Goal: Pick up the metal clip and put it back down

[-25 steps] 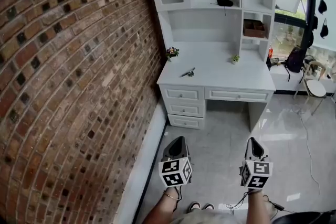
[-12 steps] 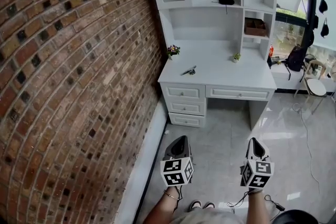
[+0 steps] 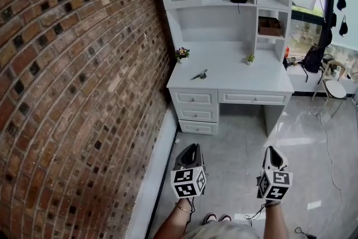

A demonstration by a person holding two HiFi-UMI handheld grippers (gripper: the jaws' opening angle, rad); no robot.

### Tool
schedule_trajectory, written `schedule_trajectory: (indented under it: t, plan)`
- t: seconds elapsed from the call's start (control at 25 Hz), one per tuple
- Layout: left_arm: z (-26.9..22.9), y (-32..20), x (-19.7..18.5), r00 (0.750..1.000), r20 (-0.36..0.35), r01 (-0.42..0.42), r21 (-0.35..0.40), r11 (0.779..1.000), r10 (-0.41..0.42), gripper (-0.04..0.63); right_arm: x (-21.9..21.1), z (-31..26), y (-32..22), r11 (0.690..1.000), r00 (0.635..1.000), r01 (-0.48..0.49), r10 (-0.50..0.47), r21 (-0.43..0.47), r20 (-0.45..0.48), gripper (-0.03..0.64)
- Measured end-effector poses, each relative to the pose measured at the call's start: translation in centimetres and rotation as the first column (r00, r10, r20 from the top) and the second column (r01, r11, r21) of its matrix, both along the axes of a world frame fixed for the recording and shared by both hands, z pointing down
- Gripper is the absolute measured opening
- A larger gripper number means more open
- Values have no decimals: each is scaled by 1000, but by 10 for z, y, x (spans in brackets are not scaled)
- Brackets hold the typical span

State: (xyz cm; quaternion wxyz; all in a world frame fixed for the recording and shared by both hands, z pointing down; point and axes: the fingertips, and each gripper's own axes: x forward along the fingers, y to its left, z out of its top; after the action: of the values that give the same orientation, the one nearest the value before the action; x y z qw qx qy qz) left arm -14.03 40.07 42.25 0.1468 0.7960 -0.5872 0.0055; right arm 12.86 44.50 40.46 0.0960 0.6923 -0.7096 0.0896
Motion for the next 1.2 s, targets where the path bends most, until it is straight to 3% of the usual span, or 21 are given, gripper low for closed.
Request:
schedule_trajectory:
  t: [0.52, 0.92, 1.2]
  plan:
    - [8, -17, -14, 999, 0, -37, -6, 999, 37, 112, -15, 3, -8, 1000, 1000, -21, 20, -15, -14, 2]
    - [24, -31, -25, 1000, 1, -20, -37, 999, 20, 117, -7, 18, -11, 997, 998, -55, 54, -61, -19, 2]
    - [31, -61, -21, 1000, 18, -3, -50, 999, 3, 117, 6, 25, -45, 996, 998, -55, 55, -66, -2, 2]
